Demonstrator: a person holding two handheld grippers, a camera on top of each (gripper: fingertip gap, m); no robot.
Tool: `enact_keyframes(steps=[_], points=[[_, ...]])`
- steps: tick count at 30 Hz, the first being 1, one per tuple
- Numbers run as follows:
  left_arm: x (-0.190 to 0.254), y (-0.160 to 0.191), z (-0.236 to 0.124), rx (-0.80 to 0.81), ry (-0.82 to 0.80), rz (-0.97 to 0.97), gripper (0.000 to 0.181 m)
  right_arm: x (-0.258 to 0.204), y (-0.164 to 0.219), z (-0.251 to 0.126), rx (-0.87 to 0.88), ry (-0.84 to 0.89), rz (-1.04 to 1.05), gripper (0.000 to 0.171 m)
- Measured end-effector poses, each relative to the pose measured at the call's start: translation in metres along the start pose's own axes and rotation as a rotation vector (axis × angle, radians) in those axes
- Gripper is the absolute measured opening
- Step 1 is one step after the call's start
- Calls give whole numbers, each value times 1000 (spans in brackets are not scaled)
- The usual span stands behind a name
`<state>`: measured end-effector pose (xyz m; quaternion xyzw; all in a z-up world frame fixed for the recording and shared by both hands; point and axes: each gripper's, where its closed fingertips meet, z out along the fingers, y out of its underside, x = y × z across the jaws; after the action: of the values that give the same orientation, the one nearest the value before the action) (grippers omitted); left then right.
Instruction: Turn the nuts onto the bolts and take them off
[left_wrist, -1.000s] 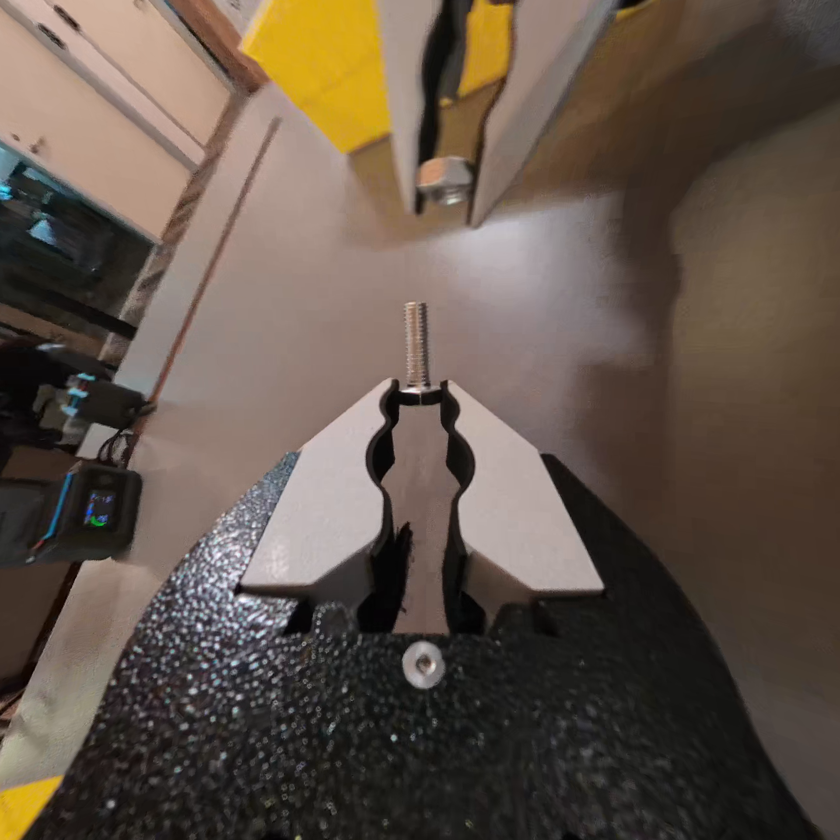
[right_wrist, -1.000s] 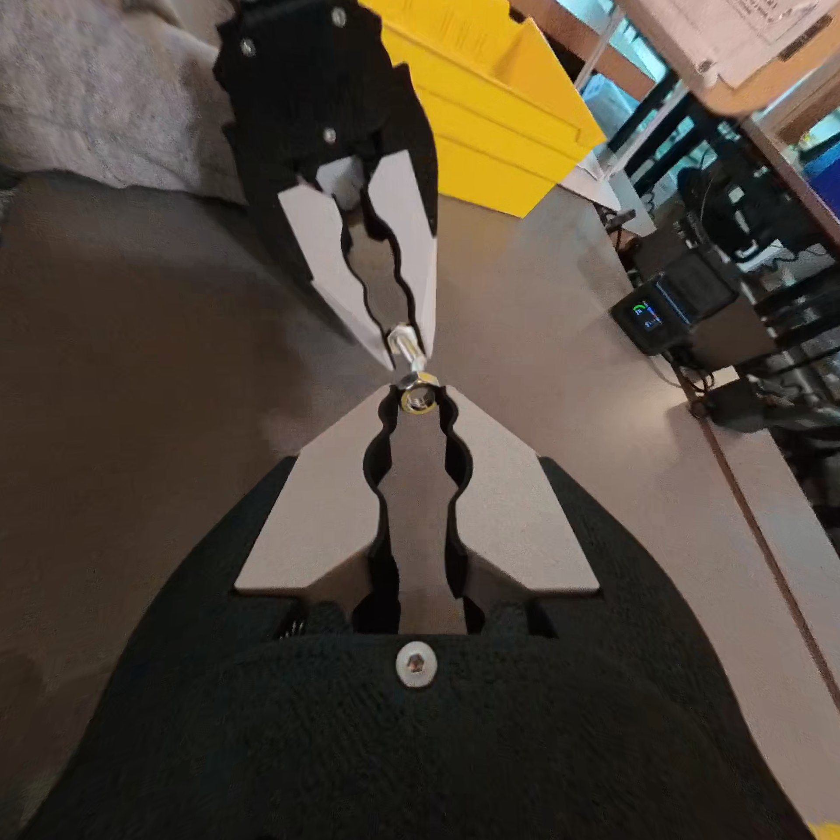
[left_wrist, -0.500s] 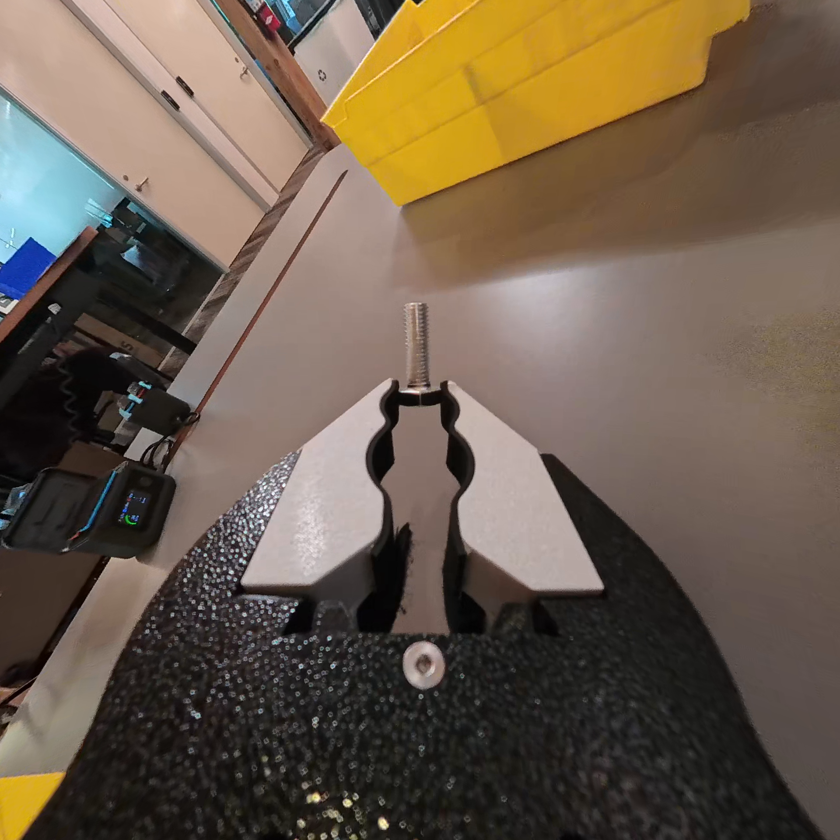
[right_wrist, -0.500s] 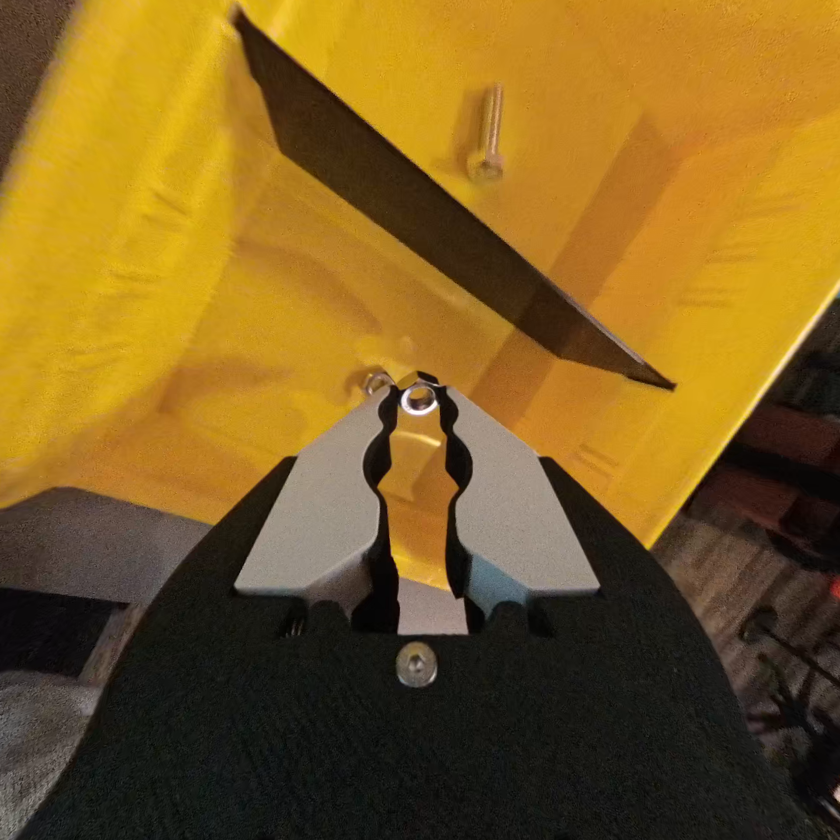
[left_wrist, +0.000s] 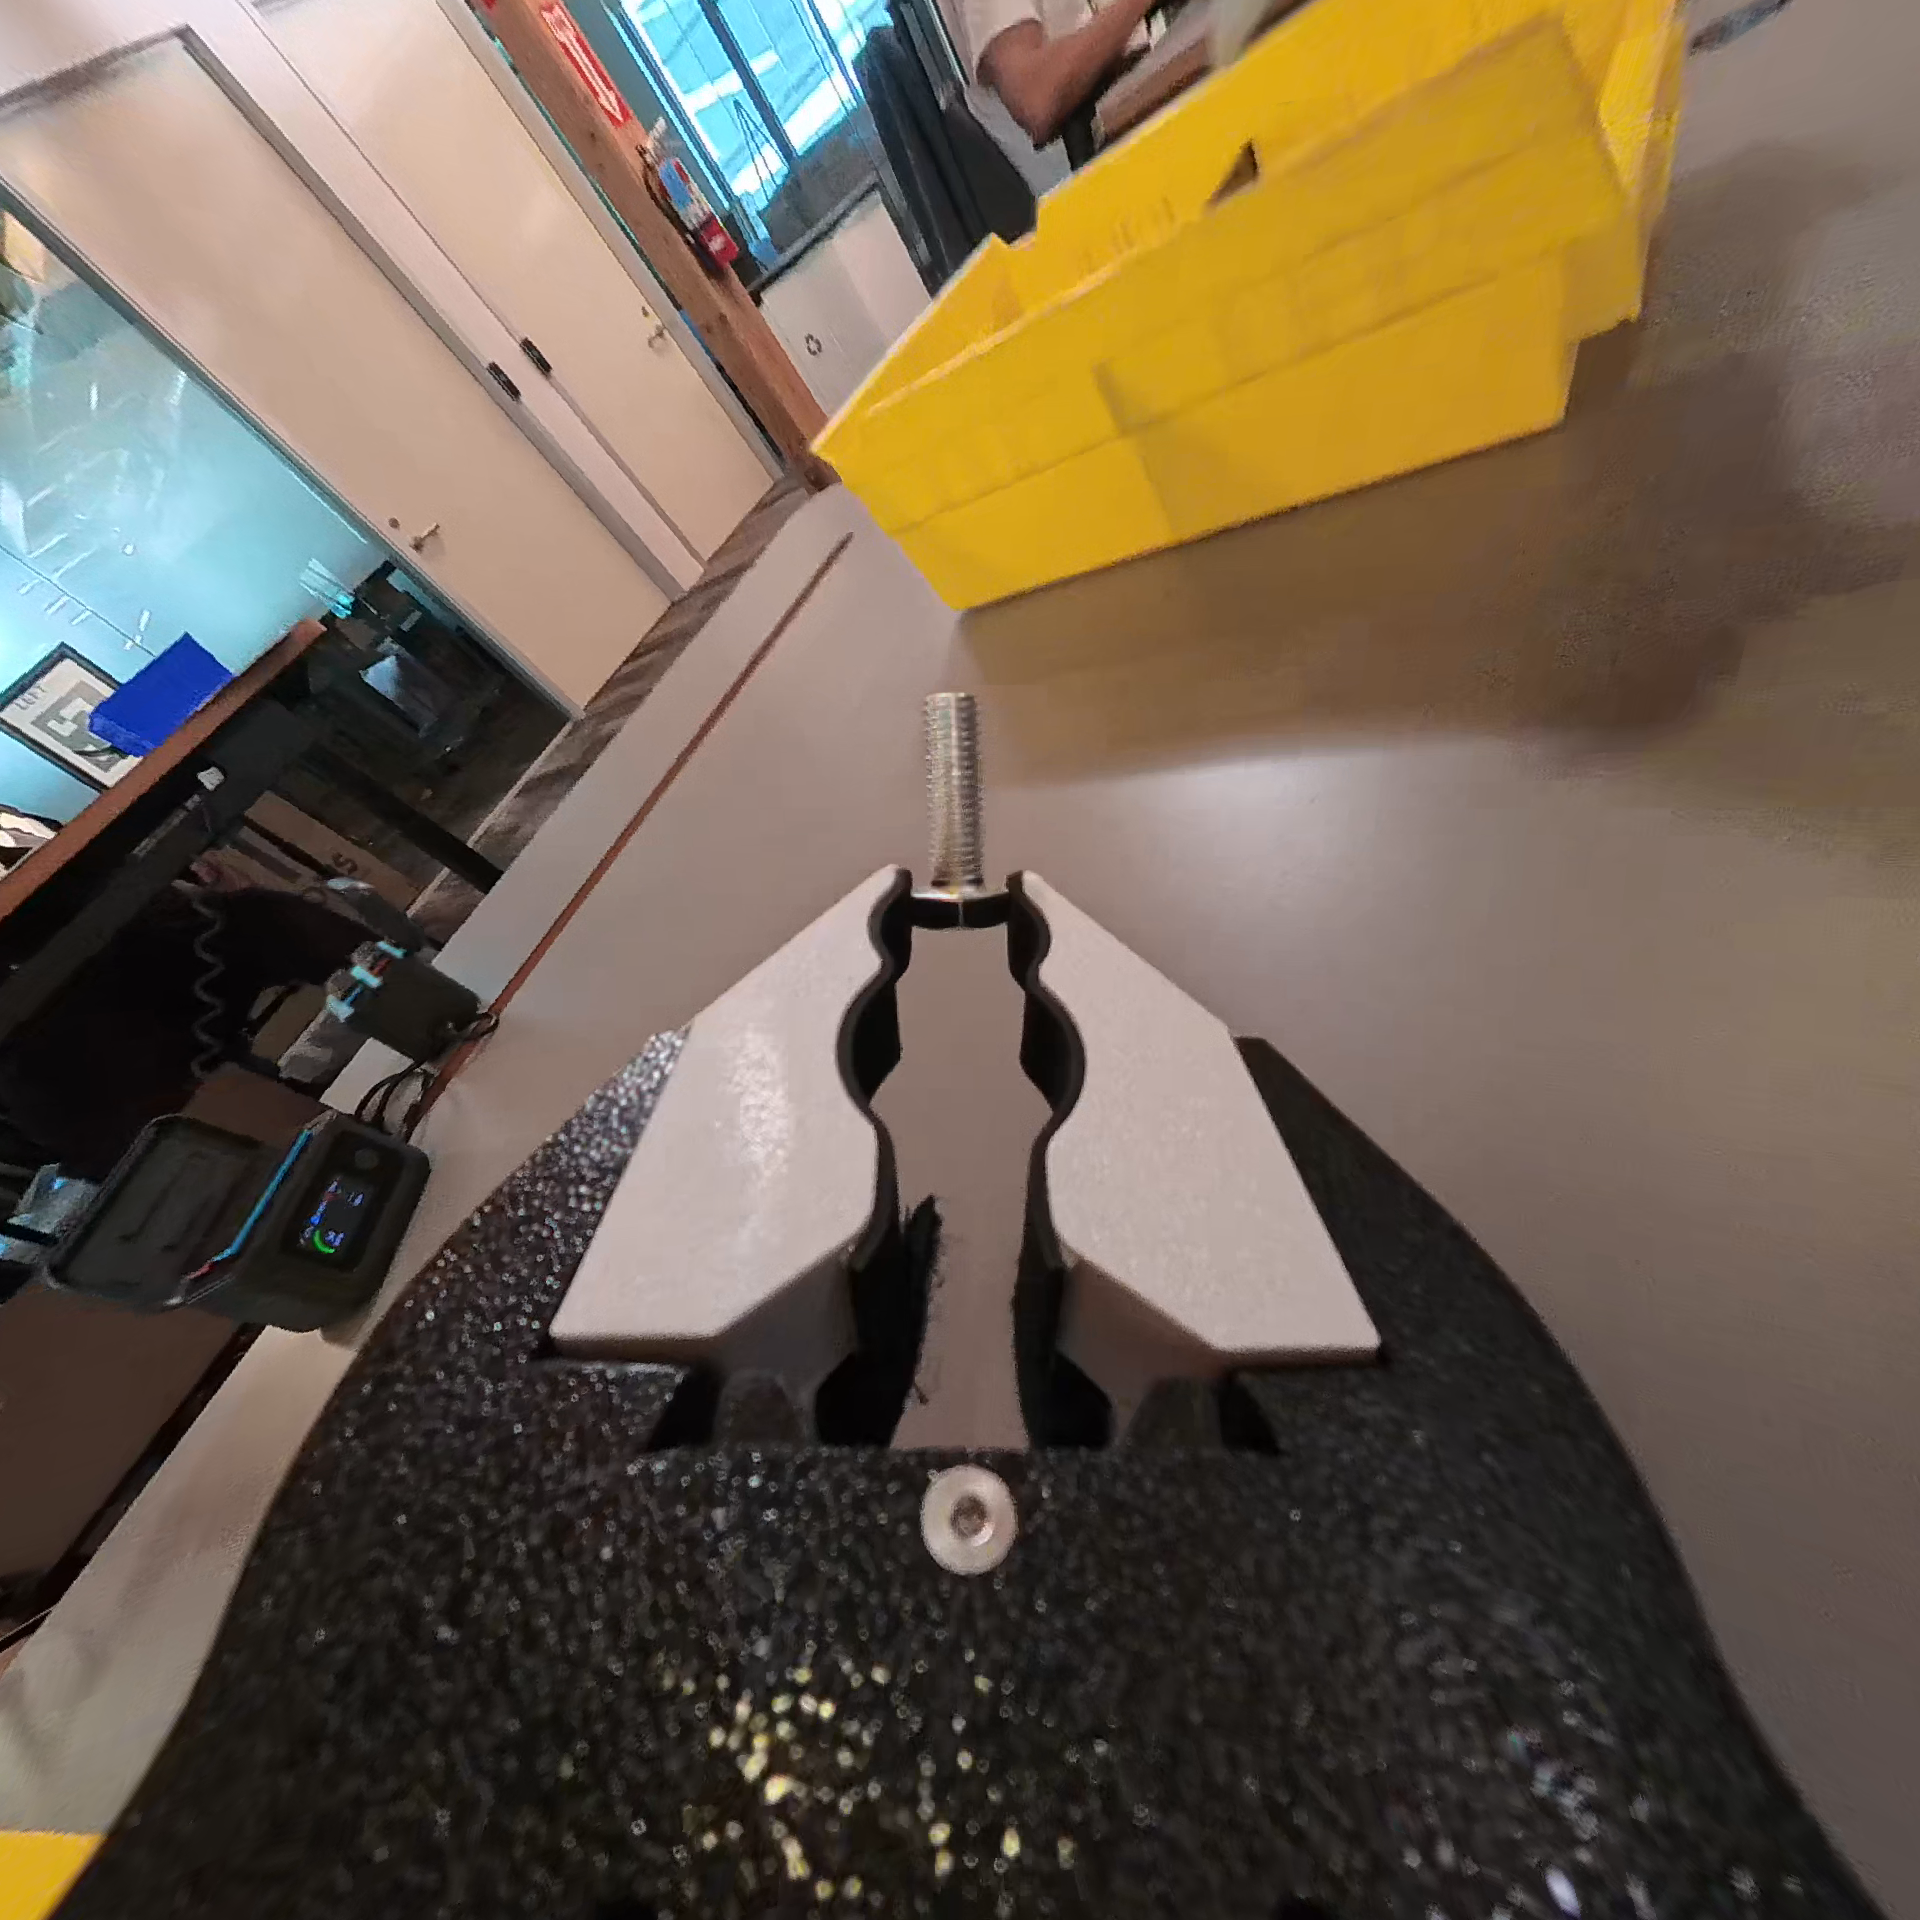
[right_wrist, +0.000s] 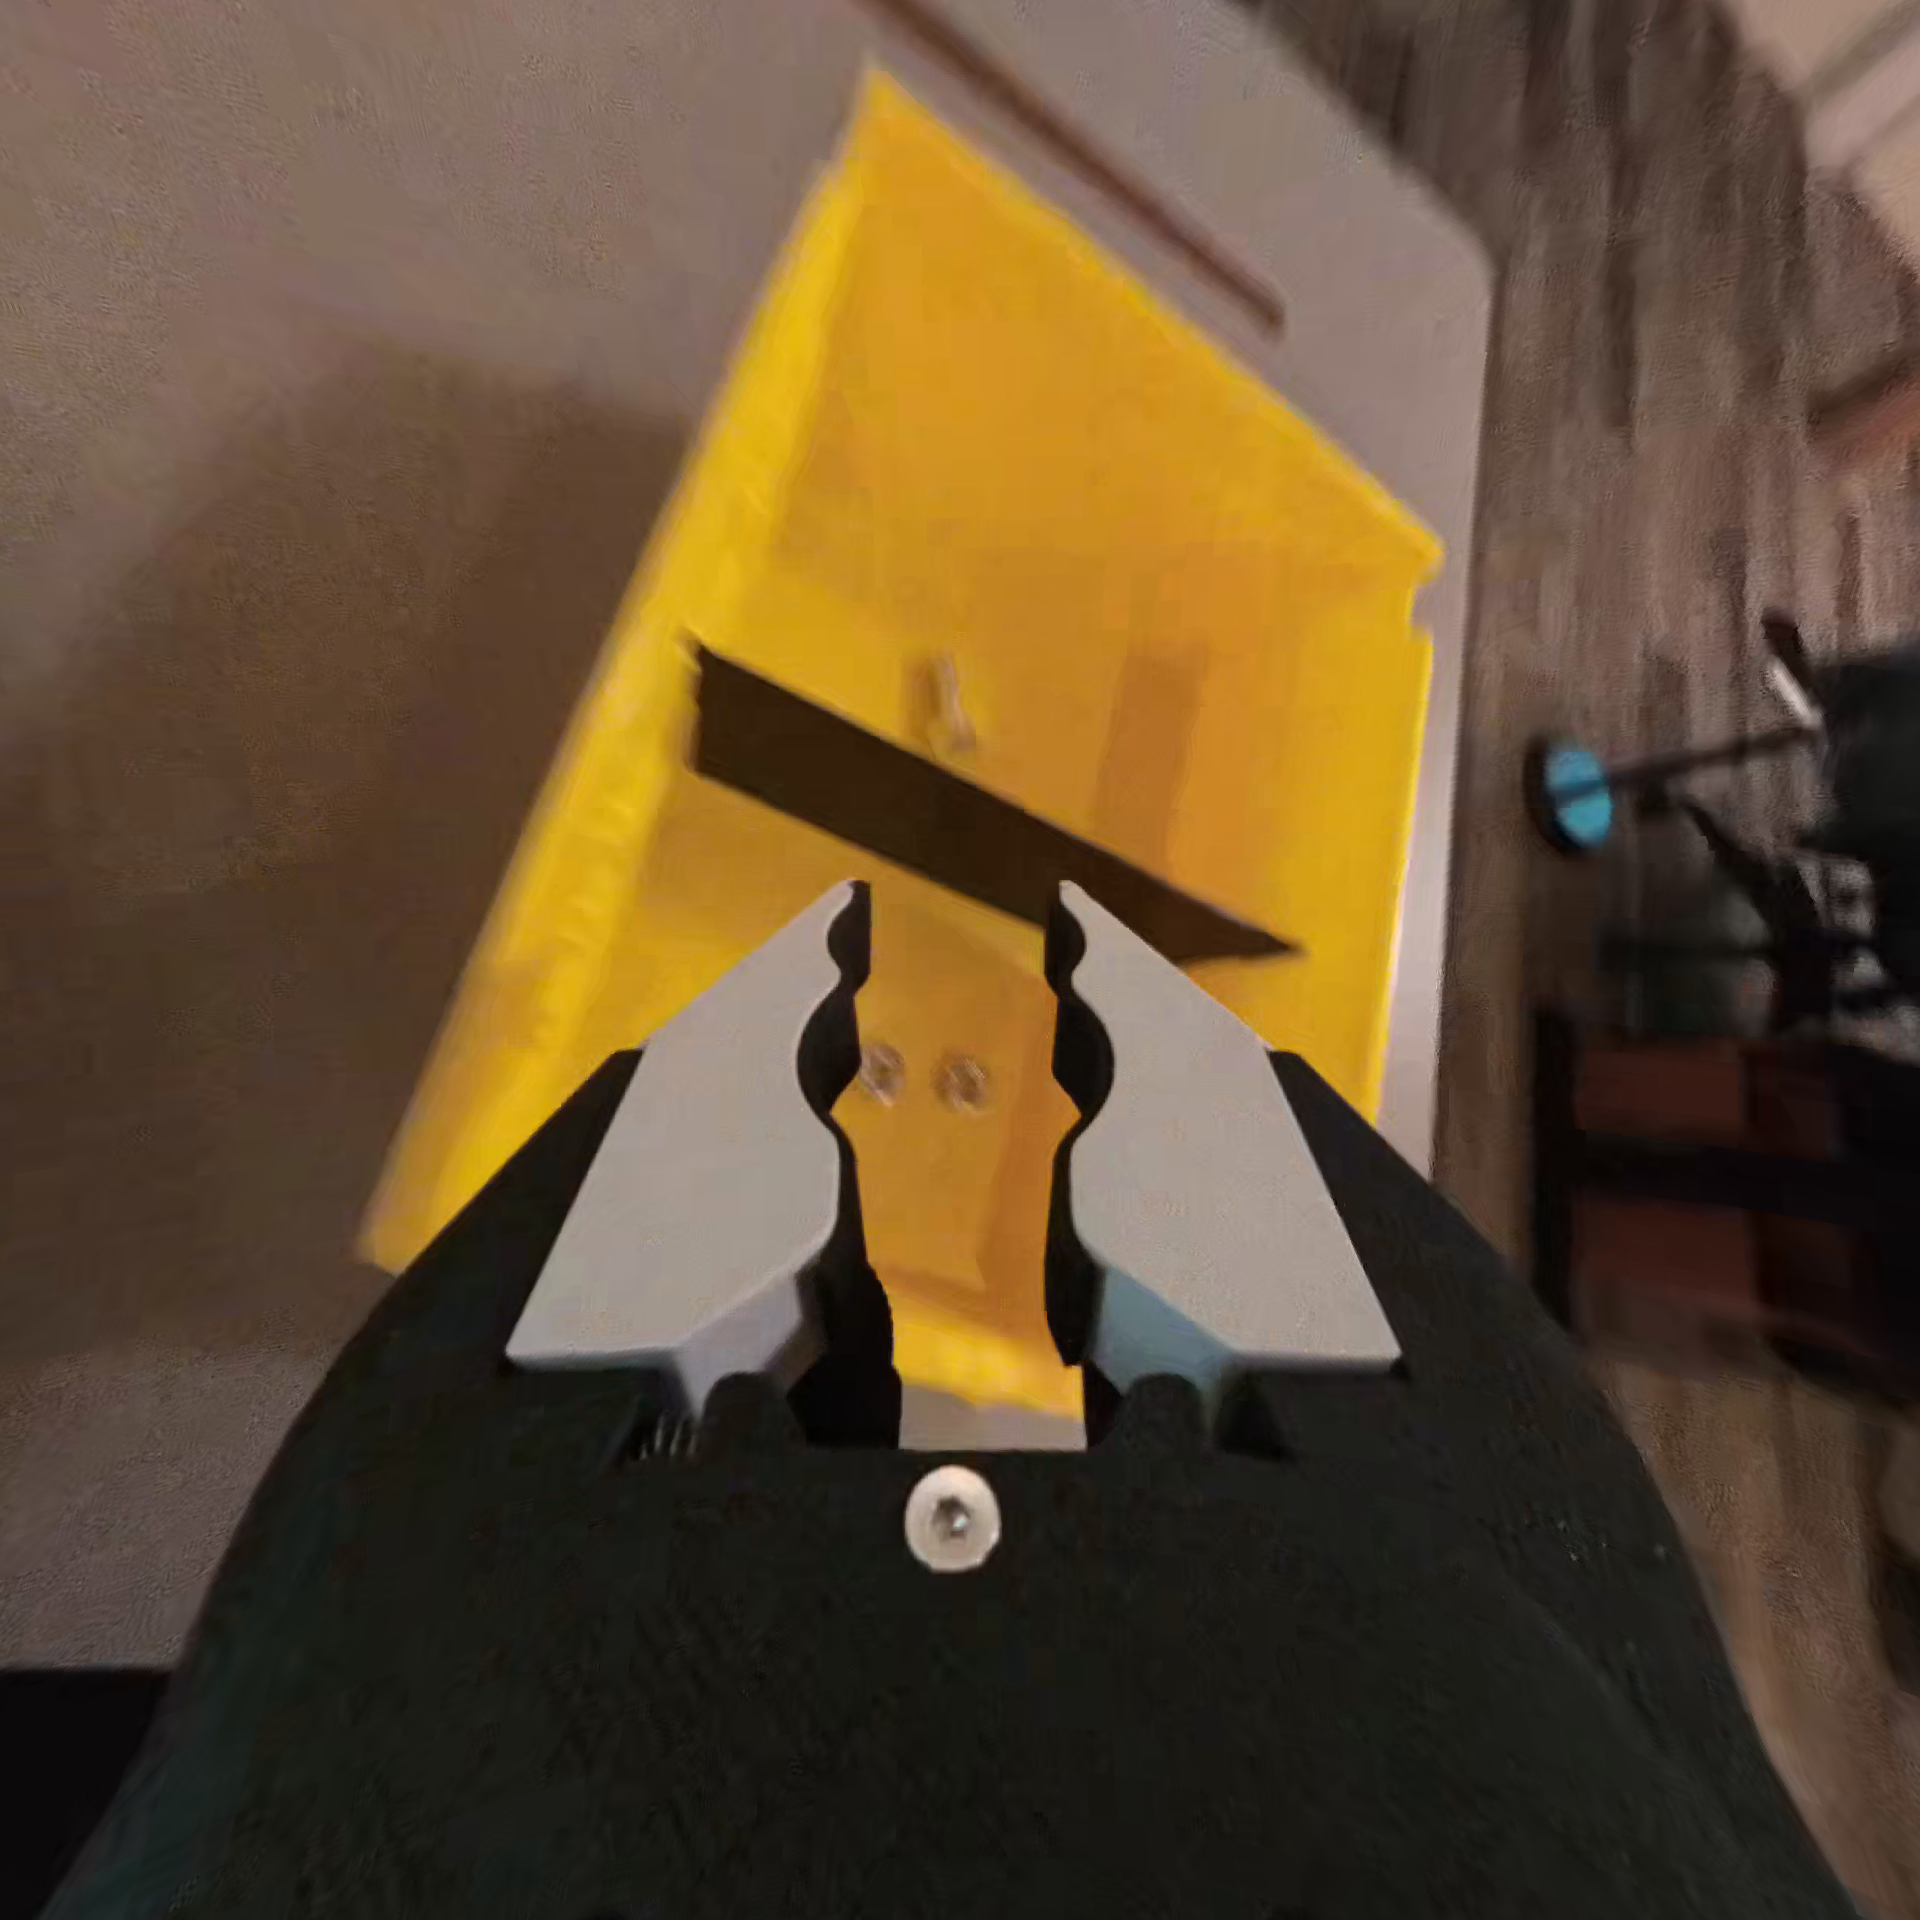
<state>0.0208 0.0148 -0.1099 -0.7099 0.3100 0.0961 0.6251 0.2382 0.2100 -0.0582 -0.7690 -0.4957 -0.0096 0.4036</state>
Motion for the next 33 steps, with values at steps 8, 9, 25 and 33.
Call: enact_keyframes(steps=[8, 9, 25, 33], points=[[-11, -17, -10, 132, -39, -121, 15, -237, -123, -66, 776, -737, 116, 39], [-11, -17, -10, 130, -41, -120, 15, -249, -125, -64, 788, -799, 157, 39], [-21, -6, 2, 101, -36, -351, 28, -30, -109, 24, 371, -145, 105, 8], [-22, 12, 11, 0, -72, -344, 20, 37, -23, 152, -382, -270, 5, 8]])
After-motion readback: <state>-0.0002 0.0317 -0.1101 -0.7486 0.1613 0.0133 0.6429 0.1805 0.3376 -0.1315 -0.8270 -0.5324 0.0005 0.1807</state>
